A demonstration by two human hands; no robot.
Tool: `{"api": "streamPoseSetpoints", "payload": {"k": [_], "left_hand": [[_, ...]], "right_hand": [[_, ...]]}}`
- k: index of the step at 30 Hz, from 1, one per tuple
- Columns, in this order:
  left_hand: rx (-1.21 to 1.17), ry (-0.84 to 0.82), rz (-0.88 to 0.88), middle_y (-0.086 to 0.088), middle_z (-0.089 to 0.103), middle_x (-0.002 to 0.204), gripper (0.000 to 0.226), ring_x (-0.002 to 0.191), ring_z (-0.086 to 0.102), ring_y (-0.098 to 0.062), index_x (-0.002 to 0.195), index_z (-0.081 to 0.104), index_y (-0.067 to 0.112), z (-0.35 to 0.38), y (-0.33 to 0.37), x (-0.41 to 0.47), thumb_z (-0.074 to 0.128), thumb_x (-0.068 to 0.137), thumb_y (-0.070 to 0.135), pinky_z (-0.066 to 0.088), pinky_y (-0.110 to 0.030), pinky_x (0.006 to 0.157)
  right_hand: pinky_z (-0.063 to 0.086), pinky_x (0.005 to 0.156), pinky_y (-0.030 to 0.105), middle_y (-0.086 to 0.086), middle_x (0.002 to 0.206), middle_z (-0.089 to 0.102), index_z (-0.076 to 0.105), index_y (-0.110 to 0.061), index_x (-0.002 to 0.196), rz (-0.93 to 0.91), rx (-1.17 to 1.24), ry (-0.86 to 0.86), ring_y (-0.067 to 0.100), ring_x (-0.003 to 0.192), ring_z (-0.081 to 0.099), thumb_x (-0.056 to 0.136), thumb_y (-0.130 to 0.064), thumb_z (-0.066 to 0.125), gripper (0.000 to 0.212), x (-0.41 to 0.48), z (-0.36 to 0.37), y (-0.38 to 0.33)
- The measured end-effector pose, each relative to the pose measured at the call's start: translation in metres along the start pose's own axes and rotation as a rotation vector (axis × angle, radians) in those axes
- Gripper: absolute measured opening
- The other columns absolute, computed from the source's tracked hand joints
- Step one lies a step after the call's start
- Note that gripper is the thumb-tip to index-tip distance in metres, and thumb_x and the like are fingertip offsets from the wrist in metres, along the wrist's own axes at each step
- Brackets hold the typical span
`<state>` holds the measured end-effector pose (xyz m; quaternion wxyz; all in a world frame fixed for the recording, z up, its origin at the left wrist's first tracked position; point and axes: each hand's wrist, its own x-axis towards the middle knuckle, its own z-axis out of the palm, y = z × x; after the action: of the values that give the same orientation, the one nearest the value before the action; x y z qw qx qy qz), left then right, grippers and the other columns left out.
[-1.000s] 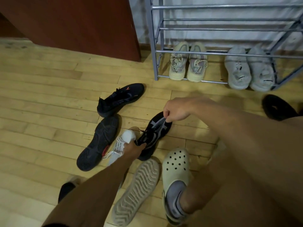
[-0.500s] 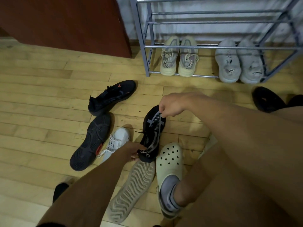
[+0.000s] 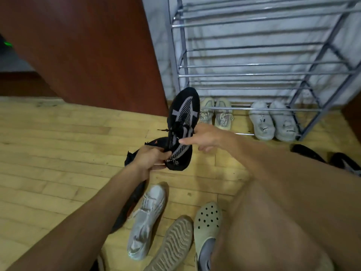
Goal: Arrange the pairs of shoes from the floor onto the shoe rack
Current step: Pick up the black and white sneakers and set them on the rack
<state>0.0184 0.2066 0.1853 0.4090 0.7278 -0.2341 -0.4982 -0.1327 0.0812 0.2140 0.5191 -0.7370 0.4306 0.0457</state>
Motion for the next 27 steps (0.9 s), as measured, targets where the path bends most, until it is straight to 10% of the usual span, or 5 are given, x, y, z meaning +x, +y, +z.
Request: {"api": "streamPoseSetpoints", "payload": {"k": [10, 14, 22, 27], "left_hand": [[0.088, -0.008, 0.444, -0.009, 0.074, 0.103, 0.018, 0.102, 0.067, -0.033, 0.099, 0.072, 0.010, 0.041, 0.152, -0.076, 0.070, 0.082, 0.010, 0.050, -0.048, 0.095], [0.167, -0.054, 0.548, 0.020, 0.073, 0.071, 0.015, 0.071, 0.067, 0.006, 0.078, 0.067, 0.030, 0.088, 0.193, -0.084, 0.075, 0.078, 0.017, 0.052, -0.016, 0.061], [0.227, -0.282, 0.380, -0.009, 0.073, 0.094, 0.029, 0.084, 0.070, -0.024, 0.103, 0.066, 0.002, 0.259, 0.190, -0.070, 0.074, 0.075, 0.001, 0.060, -0.036, 0.069], [0.186, -0.332, 0.297, -0.005, 0.072, 0.083, 0.019, 0.080, 0.070, -0.023, 0.082, 0.065, 0.011, 0.346, 0.154, -0.061, 0.078, 0.071, 0.002, 0.058, -0.033, 0.064]], "right_hand": [[0.058, 0.085, 0.043, 0.005, 0.106, 0.071, 0.058, -0.018, 0.115, -0.268, 0.297, 0.287, 0.026, 0.090, 0.071, 0.082, -0.009, 0.073, 0.037, -0.098, -0.107, -0.038], [0.060, 0.068, 0.031, 0.002, 0.094, 0.072, 0.059, -0.015, 0.116, -0.333, 0.372, 0.393, 0.020, 0.076, 0.073, 0.084, -0.006, 0.071, 0.035, -0.131, -0.152, -0.021], [0.061, 0.073, 0.030, -0.011, 0.076, 0.075, 0.067, -0.024, 0.102, -0.225, 0.401, 0.646, 0.006, 0.072, 0.072, 0.087, -0.009, 0.067, 0.021, -0.196, -0.205, 0.114], [0.055, 0.063, 0.023, 0.001, 0.101, 0.074, 0.062, -0.015, 0.124, -0.055, 0.485, 0.674, 0.007, 0.071, 0.071, 0.094, -0.009, 0.056, 0.030, -0.228, -0.222, 0.203]]}}
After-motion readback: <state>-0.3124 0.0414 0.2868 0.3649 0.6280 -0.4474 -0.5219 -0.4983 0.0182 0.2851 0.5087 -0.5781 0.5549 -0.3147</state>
